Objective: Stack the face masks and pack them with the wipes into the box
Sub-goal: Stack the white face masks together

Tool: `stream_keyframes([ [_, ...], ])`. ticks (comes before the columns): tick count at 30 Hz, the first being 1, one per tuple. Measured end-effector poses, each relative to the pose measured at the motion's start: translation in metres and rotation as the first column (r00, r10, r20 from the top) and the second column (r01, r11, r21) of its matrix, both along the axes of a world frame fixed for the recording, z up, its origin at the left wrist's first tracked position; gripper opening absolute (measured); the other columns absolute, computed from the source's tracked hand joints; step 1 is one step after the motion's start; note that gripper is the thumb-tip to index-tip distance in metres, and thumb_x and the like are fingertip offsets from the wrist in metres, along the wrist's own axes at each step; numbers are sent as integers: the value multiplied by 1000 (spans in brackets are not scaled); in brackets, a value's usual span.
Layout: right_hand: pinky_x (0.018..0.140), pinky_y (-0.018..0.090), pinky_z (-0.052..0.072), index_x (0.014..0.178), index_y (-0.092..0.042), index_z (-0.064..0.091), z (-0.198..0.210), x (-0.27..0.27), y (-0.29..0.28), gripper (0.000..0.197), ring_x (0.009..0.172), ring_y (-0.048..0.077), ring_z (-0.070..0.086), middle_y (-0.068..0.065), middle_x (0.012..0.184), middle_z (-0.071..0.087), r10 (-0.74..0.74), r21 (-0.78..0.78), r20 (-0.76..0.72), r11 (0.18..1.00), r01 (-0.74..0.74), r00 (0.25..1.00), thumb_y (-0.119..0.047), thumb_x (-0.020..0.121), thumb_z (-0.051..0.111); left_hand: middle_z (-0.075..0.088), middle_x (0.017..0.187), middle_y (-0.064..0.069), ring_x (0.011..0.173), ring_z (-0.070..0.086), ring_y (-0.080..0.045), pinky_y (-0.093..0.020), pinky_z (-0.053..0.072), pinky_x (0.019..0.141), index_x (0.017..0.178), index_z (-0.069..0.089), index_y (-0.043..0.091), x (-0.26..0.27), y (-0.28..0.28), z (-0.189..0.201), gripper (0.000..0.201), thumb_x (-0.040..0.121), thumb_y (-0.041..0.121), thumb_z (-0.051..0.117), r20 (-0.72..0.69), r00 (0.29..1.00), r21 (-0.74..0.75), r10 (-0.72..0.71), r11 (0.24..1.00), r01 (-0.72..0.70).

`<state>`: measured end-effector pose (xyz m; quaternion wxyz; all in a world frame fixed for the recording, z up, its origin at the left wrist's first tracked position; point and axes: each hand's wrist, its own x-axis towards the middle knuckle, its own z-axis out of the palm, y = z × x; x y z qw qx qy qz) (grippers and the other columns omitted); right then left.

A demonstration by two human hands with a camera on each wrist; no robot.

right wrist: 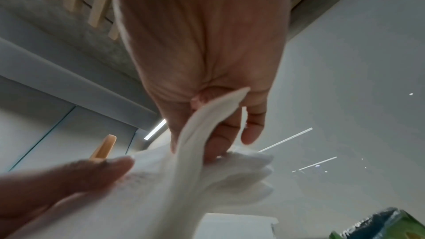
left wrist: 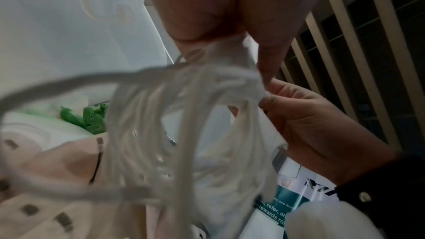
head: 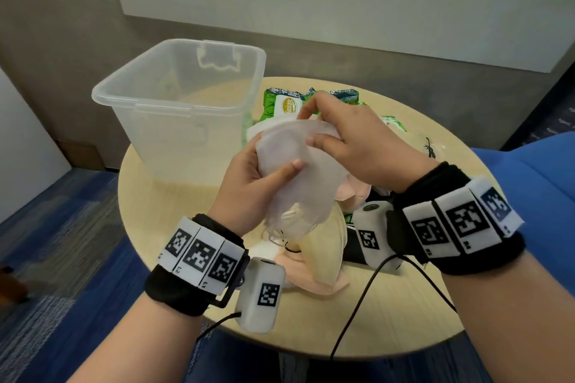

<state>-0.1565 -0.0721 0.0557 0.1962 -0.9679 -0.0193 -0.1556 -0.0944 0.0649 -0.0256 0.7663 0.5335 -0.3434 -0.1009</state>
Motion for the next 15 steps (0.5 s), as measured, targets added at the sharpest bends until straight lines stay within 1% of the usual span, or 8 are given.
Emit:
stream_keyframes([
  [2, 61, 31, 28, 111, -16, 50, -3, 0, -1, 23, 70, 21, 45, 4, 76, 53, 8, 75, 29, 997, -10, 1000, -14, 89, 57, 68, 99, 3, 92, 65, -10, -23, 53, 73, 107, 57, 21, 1, 0, -1, 33, 77, 11, 62, 9, 1000, 2, 15, 1000, -15],
  [4, 57, 17, 31, 112, -14, 49, -8, 0, -2, 27, 66, 9, 43, -6, 71, 47, -23, 106, 60, 994, 17, 998, -15, 87, 60, 63, 112, -3, 99, 63, -12, -24, 53, 76, 114, 53, 22, 0, -1, -1, 37, 79, 11, 60, 25, 999, 9, 21, 1000, -21],
  [6, 59, 10, 31, 112, -14, 50, -12, -1, -4, 33, 67, 5, 44, -7, 74, 47, -80, 169, 118, 984, 59, 990, -20, 84, 65, 56, 120, -3, 100, 62, -8, -21, 53, 75, 118, 47, 25, -1, -1, 0, 43, 80, 10, 59, 10, 999, -19, 35, 999, -35],
  [8, 64, 15, 32, 113, -15, 50, -19, -1, -7, 38, 77, 12, 45, -1, 87, 50, -152, 243, 156, 964, 111, 976, -28, 82, 69, 49, 123, 5, 101, 60, -3, -20, 52, 76, 125, 40, 28, 0, 0, 1, 52, 79, 10, 58, 10, 997, -37, 75, 996, -75],
  [10, 78, 22, 35, 117, -18, 48, -27, 0, -10, 47, 95, 14, 45, 0, 105, 48, -231, 343, 136, 923, 173, 964, -35, 79, 70, 43, 128, 11, 107, 58, -3, -22, 52, 81, 134, 29, 29, 1, 0, 0, 65, 80, 10, 59, 23, 994, -38, 110, 993, -109],
  [12, 87, 29, 42, 119, -21, 45, -35, 0, -9, 54, 104, 15, 50, -2, 110, 50, -237, 526, 47, 832, 177, 970, -40, 76, 72, 45, 131, 5, 106, 60, -7, -25, 54, 80, 141, 16, 31, 1, -1, 0, 80, 80, 10, 62, -20, 995, -50, 99, 994, -100],
  [13, 86, 32, 47, 118, -21, 44, -38, -2, -6, 54, 103, 16, 54, -2, 109, 54, -203, 629, 2, 762, 157, 979, -40, 76, 72, 47, 131, 1, 104, 62, -7, -26, 54, 78, 143, 11, 32, 1, -1, -1, 87, 79, 11, 66, -51, 995, -57, 91, 994, -94],
  [15, 75, 30, 54, 113, -17, 44, -44, -3, -1, 50, 96, 16, 61, 0, 105, 60, -122, 803, -13, 591, 83, 992, -34, 75, 73, 46, 133, -5, 104, 62, -8, -26, 55, 77, 143, 9, 33, 1, -4, -3, 94, 76, 20, 73, -78, 990, -47, 119, 991, -123],
])
